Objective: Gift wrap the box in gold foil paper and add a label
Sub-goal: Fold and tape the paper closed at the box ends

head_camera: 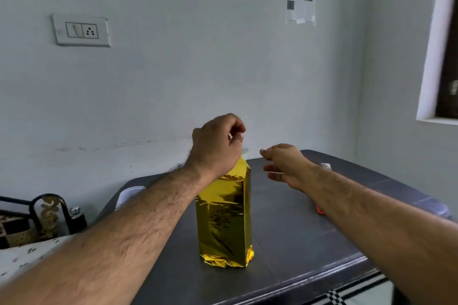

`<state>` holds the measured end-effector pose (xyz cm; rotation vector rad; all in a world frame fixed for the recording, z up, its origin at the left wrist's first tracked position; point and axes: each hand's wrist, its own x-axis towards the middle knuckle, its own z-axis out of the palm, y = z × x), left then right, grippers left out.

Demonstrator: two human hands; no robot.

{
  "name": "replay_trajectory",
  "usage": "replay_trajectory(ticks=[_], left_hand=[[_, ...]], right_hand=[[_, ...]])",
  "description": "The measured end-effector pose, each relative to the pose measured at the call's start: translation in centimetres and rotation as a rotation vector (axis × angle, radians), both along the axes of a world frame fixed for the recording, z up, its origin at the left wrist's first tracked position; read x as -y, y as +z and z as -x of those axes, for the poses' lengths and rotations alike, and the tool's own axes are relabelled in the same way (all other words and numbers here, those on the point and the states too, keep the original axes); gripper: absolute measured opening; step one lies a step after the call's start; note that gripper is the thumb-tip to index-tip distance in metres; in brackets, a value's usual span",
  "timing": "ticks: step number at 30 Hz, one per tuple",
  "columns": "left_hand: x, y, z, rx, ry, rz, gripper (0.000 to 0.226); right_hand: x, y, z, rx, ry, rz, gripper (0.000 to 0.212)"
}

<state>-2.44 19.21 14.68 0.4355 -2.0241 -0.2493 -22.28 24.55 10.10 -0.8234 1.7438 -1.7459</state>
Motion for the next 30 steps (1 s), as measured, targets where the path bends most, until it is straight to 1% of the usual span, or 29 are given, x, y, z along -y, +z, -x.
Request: replay_trajectory(ticks=[3, 6, 8, 10, 12, 15, 17, 18, 20, 22, 24, 27, 30], left_hand=[[-3.1, 0.2, 3.2, 0.057, -0.099, 0.138, 0.008], [-5.8, -1.8, 7.8, 0.092, -0.201, 0.142, 0.009], [-6.8, -4.2, 11.2, 0.084, -0.251, 0.020, 0.008], [-6.9, -7.2, 14.6, 0.065, -0.270, -0.192, 0.006], [-6.2, -10.9, 18.4, 0.048, -0.258, -0.396, 0.005], [-4.7, -15.9, 22.5, 0.012, -0.228, -0.649, 0.007], [-3.9, -18.2, 24.9, -0.018, -0.225, -0.756, 0.009], [-3.6, -19.1, 26.0, -0.029, -0.233, -0.786, 0.014], [-3.2, -20.4, 27.7, -0.021, -0.248, -0.794, 0.026], [-3.3, -21.5, 29.0, -0.014, -0.279, -0.768, 0.031], [-3.3, -22.1, 29.8, -0.036, -0.322, -0.768, 0.030], [-2.4, -22.5, 30.9, -0.063, -0.344, -0.758, 0.025], [-1.7, -23.4, 31.5, -0.046, -0.328, -0.737, 0.029]], right_hand=[[-1.8, -1.8, 4.3, -0.105, -0.134, -0.083, 0.009], [-4.3, -3.7, 8.9, -0.236, -0.330, -0.166, 0.005], [-5.9, -4.9, 11.8, -0.277, -0.448, -0.244, 0.008], [-7.0, -6.6, 14.4, -0.293, -0.511, -0.331, 0.017], [-7.6, -8.2, 16.3, -0.258, -0.512, -0.385, 0.020], [-7.9, -10.0, 16.6, -0.130, -0.465, -0.354, 0.018], [-7.7, -10.5, 17.3, -0.089, -0.475, -0.327, 0.020], [-7.6, -10.6, 17.7, -0.078, -0.483, -0.322, 0.021], [-7.2, -10.4, 18.3, -0.041, -0.491, -0.330, 0.020], [-6.5, -10.4, 19.3, 0.031, -0.488, -0.352, 0.015], [-5.9, -9.9, 20.0, 0.110, -0.472, -0.369, 0.017], [-4.7, -8.8, 21.3, 0.216, -0.456, -0.374, 0.010], [-4.2, -8.7, 21.4, 0.272, -0.444, -0.367, 0.017]])
